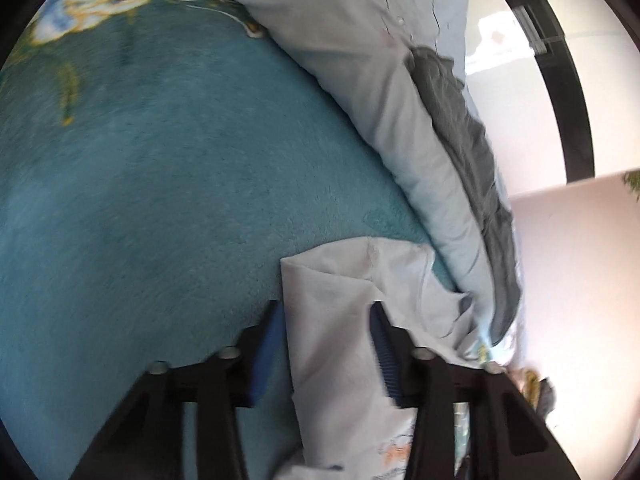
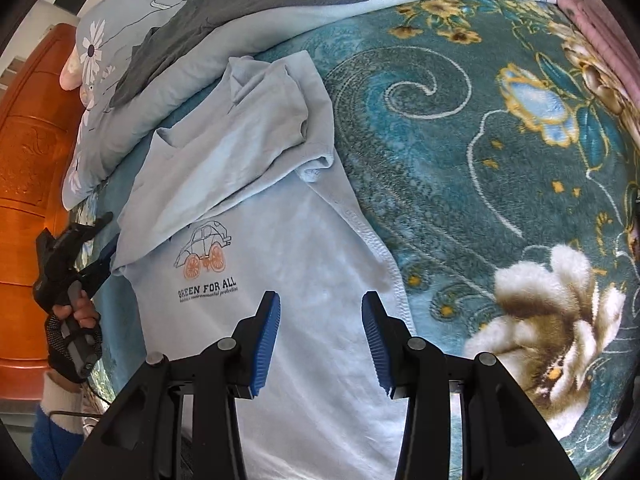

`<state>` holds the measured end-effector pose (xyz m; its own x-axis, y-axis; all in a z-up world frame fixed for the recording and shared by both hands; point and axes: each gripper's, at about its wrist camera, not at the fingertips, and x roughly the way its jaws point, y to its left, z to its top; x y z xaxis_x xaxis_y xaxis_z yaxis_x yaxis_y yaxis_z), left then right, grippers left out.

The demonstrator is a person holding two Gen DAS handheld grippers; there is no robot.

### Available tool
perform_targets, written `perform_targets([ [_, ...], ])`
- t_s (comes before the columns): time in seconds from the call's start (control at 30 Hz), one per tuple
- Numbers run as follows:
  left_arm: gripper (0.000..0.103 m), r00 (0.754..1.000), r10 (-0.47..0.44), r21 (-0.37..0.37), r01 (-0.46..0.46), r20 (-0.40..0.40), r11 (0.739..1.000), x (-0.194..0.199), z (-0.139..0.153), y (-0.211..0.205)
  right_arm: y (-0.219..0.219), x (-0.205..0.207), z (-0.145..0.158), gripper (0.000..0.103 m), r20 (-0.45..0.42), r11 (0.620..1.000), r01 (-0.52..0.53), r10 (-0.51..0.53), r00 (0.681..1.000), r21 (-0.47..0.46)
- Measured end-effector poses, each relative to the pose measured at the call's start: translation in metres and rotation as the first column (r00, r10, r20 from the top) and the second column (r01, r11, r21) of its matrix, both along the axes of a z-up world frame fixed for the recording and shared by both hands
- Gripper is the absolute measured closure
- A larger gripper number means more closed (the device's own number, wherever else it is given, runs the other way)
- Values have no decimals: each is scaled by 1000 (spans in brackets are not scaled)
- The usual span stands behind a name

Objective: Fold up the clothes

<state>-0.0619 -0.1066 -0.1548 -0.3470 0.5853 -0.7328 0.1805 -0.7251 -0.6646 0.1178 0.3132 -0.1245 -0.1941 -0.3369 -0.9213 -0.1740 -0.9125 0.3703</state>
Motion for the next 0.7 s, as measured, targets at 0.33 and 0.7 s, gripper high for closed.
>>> perform_targets([
  [0.33, 100, 990, -56, -221, 27, -126, 975, -15, 23, 10, -1, 3, -13, 59, 50, 1000, -8, 7, 999, 16],
  [0.7, 77, 999, 32, -88, -33, -16, 996, 1, 25, -36, 0, 21, -1, 59, 23, 1000, 6, -6, 1000, -6],
])
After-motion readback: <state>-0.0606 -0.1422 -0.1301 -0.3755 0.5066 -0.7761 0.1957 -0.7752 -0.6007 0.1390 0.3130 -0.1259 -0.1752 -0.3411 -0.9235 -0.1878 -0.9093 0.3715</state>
